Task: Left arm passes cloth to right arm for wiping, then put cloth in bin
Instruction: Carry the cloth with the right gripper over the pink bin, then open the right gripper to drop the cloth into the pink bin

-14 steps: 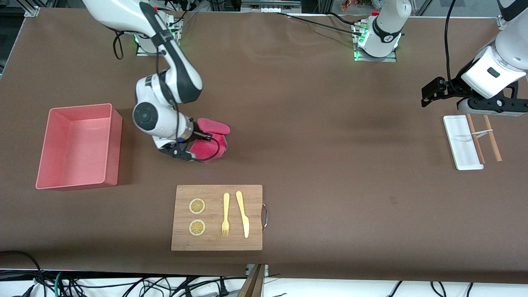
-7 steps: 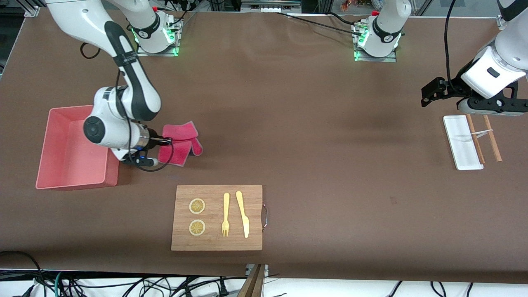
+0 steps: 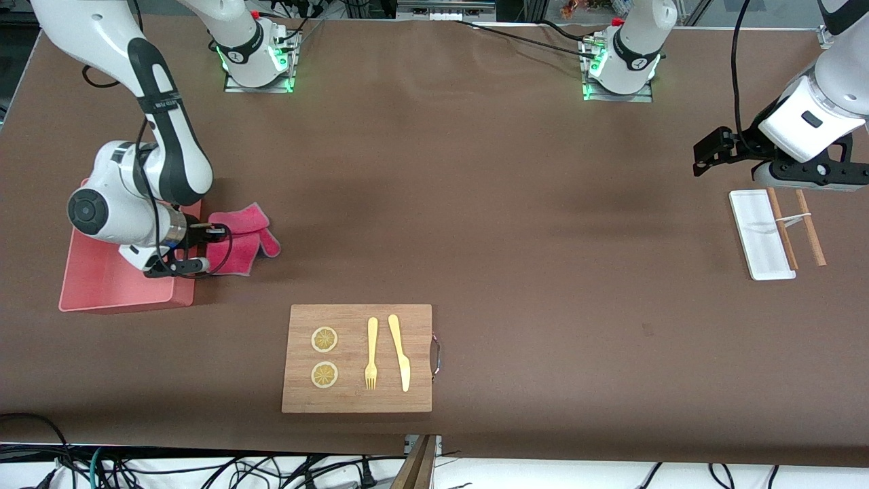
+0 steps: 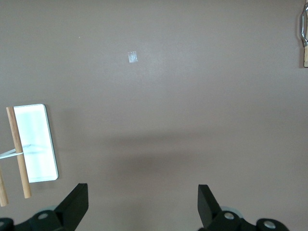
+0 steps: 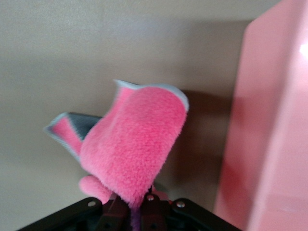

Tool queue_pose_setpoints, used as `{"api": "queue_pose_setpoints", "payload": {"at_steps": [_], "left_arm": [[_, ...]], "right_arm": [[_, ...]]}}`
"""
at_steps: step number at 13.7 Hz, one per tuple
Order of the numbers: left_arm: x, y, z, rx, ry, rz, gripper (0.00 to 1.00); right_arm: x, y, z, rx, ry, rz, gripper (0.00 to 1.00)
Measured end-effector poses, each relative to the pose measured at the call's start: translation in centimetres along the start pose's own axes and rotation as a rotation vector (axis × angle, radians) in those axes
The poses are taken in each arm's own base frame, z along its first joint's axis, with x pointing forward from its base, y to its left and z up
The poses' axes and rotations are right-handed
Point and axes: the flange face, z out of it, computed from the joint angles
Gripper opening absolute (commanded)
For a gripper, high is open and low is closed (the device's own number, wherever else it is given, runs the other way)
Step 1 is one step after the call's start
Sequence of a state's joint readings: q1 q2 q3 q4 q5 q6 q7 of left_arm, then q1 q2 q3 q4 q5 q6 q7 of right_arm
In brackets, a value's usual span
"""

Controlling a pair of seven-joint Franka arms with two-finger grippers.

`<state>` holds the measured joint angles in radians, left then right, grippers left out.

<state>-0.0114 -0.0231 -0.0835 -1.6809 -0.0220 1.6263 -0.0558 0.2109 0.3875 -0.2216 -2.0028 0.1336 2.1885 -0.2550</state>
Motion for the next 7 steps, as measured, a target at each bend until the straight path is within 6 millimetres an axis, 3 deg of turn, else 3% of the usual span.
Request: {"api": "queue_pose_setpoints", "payload": {"at_steps": [3,7], "left_arm": [[0.0,0.0,0.0,0.000,0.000,0.000,1.00],[0.0,0.0,0.0,0.000,0.000,0.000,1.00]], "right_arm": [[-1.0,-0.1,-4.6,-0.026,-0.015,-0.036,0.00],[-3.9,1.1,-12.6,-0.025,-0.037,-0.035,0.00]]}}
